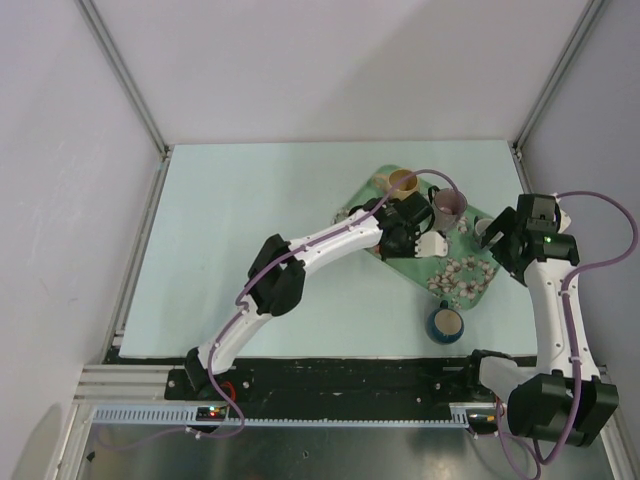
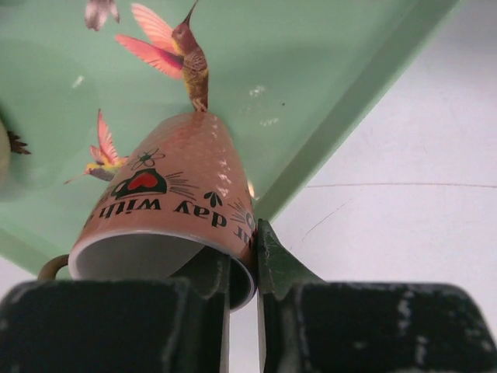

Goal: Turn the mug right side up

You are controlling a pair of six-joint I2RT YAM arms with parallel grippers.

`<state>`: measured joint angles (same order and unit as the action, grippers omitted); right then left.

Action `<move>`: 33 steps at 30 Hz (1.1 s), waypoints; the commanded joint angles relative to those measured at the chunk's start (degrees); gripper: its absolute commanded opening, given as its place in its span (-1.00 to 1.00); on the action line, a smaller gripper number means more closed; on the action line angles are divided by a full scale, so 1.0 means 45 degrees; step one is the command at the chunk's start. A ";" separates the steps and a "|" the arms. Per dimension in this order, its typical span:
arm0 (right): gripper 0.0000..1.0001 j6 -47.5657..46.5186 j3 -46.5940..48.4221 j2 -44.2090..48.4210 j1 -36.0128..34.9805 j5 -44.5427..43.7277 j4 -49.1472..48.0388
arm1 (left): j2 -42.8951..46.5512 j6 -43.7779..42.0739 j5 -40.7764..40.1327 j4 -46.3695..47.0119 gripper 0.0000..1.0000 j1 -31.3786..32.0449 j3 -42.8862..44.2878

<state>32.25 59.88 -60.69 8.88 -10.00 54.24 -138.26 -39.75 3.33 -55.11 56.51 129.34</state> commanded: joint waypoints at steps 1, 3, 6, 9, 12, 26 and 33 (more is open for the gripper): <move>0.99 -0.0472 0.0089 -0.0065 0.0184 0.0188 -0.0365 | 0.0468 -0.1067 0.0177 -0.0706 -0.99 0.0002 -0.0108; 0.99 -0.0561 0.0077 -0.0097 0.0206 0.0337 -0.0469 | 0.0352 -0.1255 0.0153 -0.0747 -0.92 0.0011 0.0077; 0.99 -0.0633 0.0073 -0.0124 0.0212 0.0583 -0.0571 | 0.0182 -0.1627 -0.0082 -0.0710 -0.45 0.0007 0.0490; 0.99 -0.0652 0.0083 -0.0154 0.0213 0.0574 -0.0552 | 0.0182 -0.1586 -0.0212 -0.0688 0.10 -0.0077 0.1094; 0.99 -0.0693 -0.0011 -0.0192 0.0223 0.0437 -0.0515 | 0.0343 -0.1408 -0.0418 -0.0693 0.34 -0.0151 0.1789; 0.99 -0.0632 -0.0387 0.0124 0.0467 0.0918 -0.0290 | 0.1031 -0.1326 0.0331 -0.0541 0.63 -0.0213 0.2046; 0.99 -0.0508 -0.0777 0.0247 0.0362 0.1183 0.0289 | 0.2279 -0.0491 0.0662 -0.0537 0.70 -0.0277 0.2214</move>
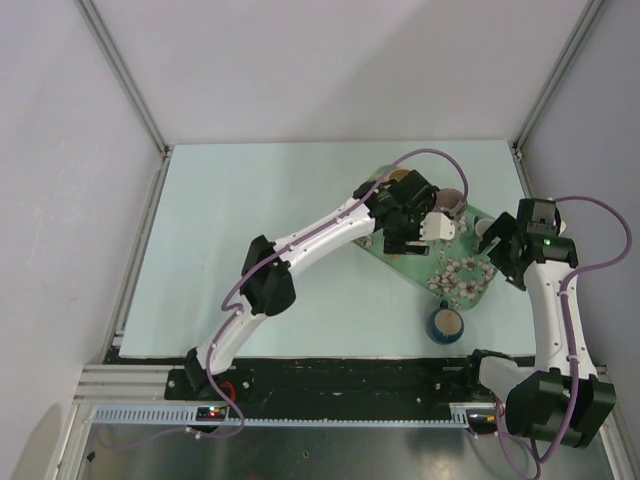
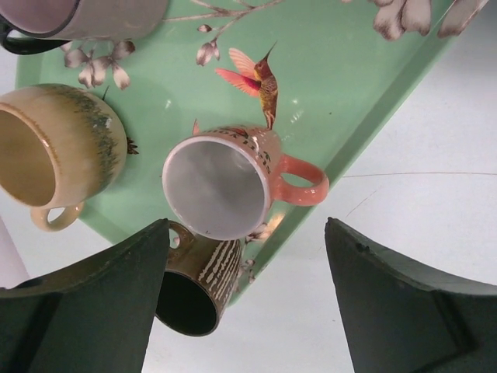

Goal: Turn the mug right side up

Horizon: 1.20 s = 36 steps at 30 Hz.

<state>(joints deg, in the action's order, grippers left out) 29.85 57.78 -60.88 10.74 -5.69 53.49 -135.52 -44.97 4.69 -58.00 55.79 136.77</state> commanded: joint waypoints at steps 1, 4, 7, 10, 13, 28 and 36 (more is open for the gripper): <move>0.99 0.0222 -0.0442 0.0318 -0.0135 0.0365 0.0601 | 0.1998 0.0908 0.0363 0.0109 0.71 -0.0203 0.0446; 0.98 0.0755 -0.0741 0.0169 -0.0768 0.0889 0.1045 | 0.3252 0.1668 0.0140 0.0104 0.73 -0.0734 -0.0066; 0.99 0.1159 -0.0873 -0.0167 -0.2185 0.0349 0.1675 | 0.4795 0.2498 -0.0445 0.0053 0.74 -0.1445 -0.1268; 0.99 0.1595 -0.1283 -0.0585 -0.3534 0.0055 0.2000 | 0.6058 0.3012 -0.0379 -0.0508 0.75 -0.2288 -0.2583; 0.99 0.2294 -0.2086 -0.0942 -0.4174 0.0674 0.1726 | 0.7185 0.3515 -0.0354 -0.0881 0.76 -0.2968 -0.4256; 0.86 0.4381 -0.2069 -0.4130 -0.9352 0.1109 0.0261 | 1.1318 0.3746 0.0588 -0.0909 0.84 -0.4645 -0.9281; 0.98 0.3054 -0.0411 -0.5887 -1.1442 0.1395 0.0040 | 1.2023 0.3733 0.0895 -0.0835 0.93 -0.5207 -0.9986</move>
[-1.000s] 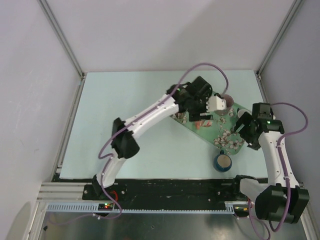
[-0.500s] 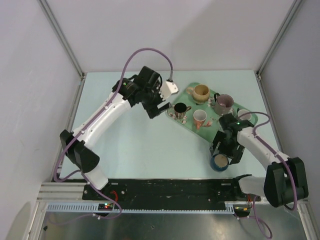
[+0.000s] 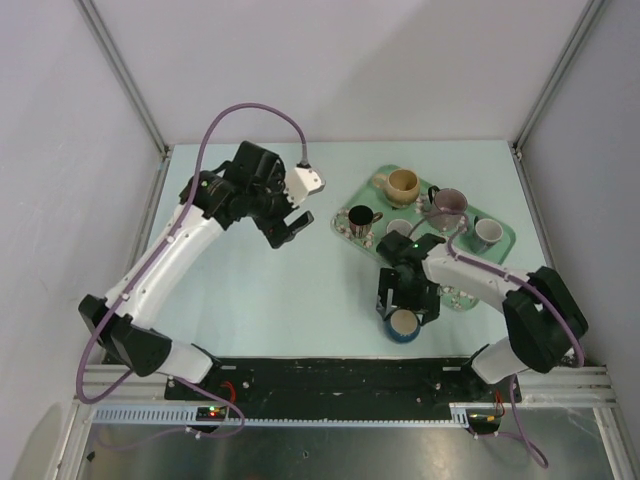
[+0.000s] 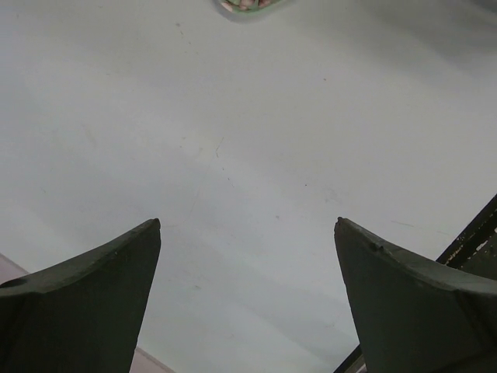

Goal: Turn the mug right side up

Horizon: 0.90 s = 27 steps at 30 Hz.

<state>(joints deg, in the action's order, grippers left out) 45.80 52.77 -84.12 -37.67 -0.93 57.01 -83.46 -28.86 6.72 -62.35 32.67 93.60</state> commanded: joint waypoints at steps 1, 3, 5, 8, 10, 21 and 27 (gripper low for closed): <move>0.99 -0.0745 0.0785 -0.0869 -0.0785 0.0291 -0.0583 | 0.0535 0.0139 0.0481 0.0148 0.93 -0.0070 -0.0509; 0.99 -0.1140 0.0971 -0.1139 -0.0871 0.0228 -0.0302 | 0.0733 0.0118 0.0543 0.0155 0.93 -0.0076 -0.0708; 0.99 -0.1556 0.1301 -0.1309 -0.0883 0.0007 -0.0135 | 0.0905 0.0084 0.0617 0.0147 0.93 -0.0073 -0.0904; 0.99 -0.2220 0.2245 -0.1798 -0.0818 -0.0339 0.0186 | 0.1073 0.0054 0.0679 0.0171 0.93 -0.0072 -0.1116; 0.99 -0.2720 0.2918 -0.2207 -0.0811 -0.0511 0.0422 | 0.1161 0.0009 0.0676 0.0180 0.93 -0.0076 -0.1207; 0.75 -0.5573 0.3949 -0.3556 -0.0959 -0.1033 0.0554 | 0.1573 -0.0055 0.0584 0.0205 0.93 -0.0202 -0.1491; 0.00 -0.6759 0.4124 -0.3908 -0.1030 -0.0871 0.0625 | 0.1644 -0.0031 0.0666 0.0205 0.93 -0.0298 -0.1488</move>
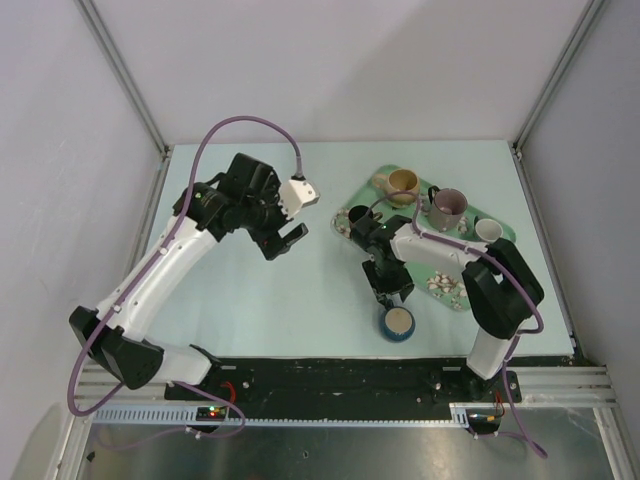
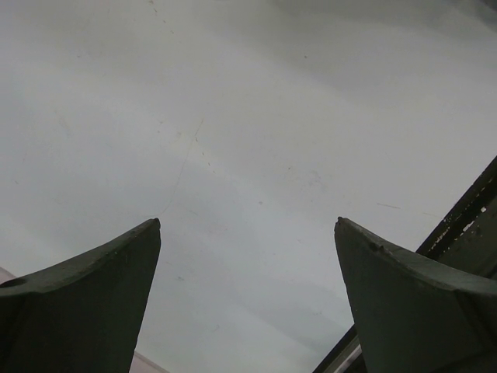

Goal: Turn the mug right side up

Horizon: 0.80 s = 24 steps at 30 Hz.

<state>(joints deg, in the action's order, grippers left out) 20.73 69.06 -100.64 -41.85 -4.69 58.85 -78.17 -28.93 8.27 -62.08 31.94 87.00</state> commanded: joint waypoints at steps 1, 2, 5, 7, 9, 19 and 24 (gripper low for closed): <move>-0.01 -0.1306 0.0509 -0.0322 -0.0109 0.0054 0.0220 | 0.0463 -0.0017 0.0335 0.0155 0.93 -0.0152 -0.0010; -0.01 -0.1374 0.0521 -0.0463 -0.0102 0.0118 0.0202 | 0.0460 -0.0017 0.0332 0.0150 0.93 -0.0158 -0.0004; -0.17 -0.1488 0.0602 -0.0775 -0.0116 0.0204 0.0176 | 0.0450 -0.0017 0.0318 0.0147 0.93 -0.0164 0.0016; -0.27 -0.1557 0.0663 -0.0945 -0.0130 0.0334 0.0138 | 0.0451 -0.0012 0.0346 0.0150 0.93 -0.0179 0.0006; -0.39 -0.1618 0.0683 -0.1075 -0.0143 0.0455 0.0090 | 0.0441 -0.0016 0.0392 0.0146 0.93 -0.0183 -0.0007; -1.00 -0.1252 0.1971 0.0898 -0.0205 0.1086 0.0102 | 0.0565 0.0556 0.1813 0.0158 0.93 -0.0652 -0.0003; -1.00 -0.0382 0.2147 0.3688 -0.0140 0.1890 -0.1917 | 0.0493 0.1714 0.4878 0.0150 0.93 -0.1662 0.0819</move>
<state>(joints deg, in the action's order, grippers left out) 15.42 74.76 -96.57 -42.41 -0.08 56.49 -77.80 -26.30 16.86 -62.15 27.99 87.05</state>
